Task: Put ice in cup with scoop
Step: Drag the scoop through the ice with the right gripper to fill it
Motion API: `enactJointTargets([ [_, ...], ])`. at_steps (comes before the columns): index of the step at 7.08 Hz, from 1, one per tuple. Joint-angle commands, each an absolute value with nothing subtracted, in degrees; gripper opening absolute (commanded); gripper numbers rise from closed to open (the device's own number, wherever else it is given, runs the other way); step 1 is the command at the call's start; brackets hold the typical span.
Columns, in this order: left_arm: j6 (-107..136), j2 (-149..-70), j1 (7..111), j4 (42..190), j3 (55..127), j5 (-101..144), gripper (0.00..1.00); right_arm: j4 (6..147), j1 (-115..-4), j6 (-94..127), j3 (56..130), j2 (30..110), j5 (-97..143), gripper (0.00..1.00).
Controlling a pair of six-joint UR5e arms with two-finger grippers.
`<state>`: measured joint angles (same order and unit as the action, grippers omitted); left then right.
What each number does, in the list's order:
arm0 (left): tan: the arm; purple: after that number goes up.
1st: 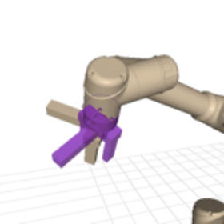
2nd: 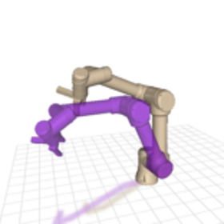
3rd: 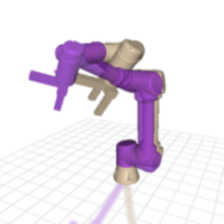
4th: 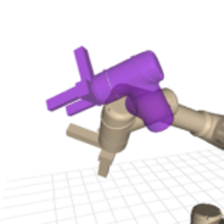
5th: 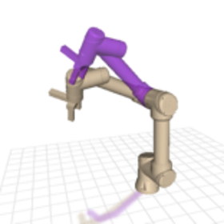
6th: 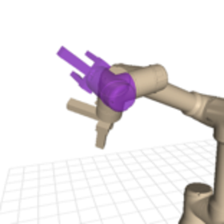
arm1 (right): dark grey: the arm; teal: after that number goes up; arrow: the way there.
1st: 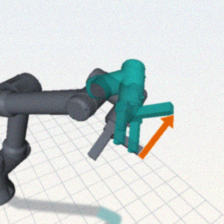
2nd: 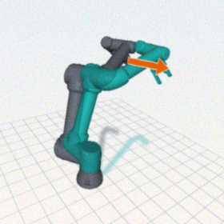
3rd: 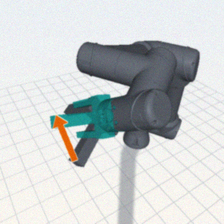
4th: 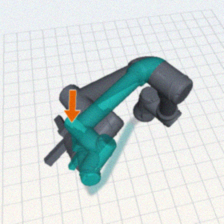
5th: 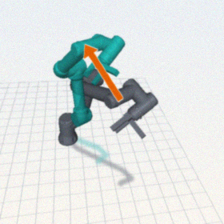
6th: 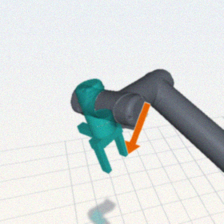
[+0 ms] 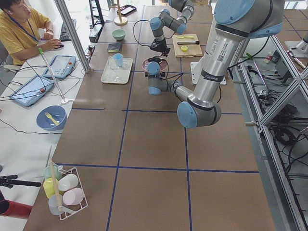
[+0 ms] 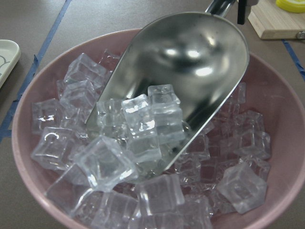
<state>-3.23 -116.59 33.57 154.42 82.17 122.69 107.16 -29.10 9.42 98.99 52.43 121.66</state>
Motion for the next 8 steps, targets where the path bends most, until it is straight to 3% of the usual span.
enactJointTargets([
  [1,-3.2,-116.5,33.6,154.9,82.2,122.7,1.00,104.1,-29.1,12.4,100.5,53.8,122.0,0.00],
  [4,-3.2,-116.5,33.8,154.9,82.5,122.8,1.00,103.4,-28.7,16.2,104.6,55.4,122.0,0.00],
  [8,-3.2,-116.4,34.2,154.9,82.6,122.9,1.00,88.4,-27.2,24.3,106.1,60.4,121.5,0.00],
])
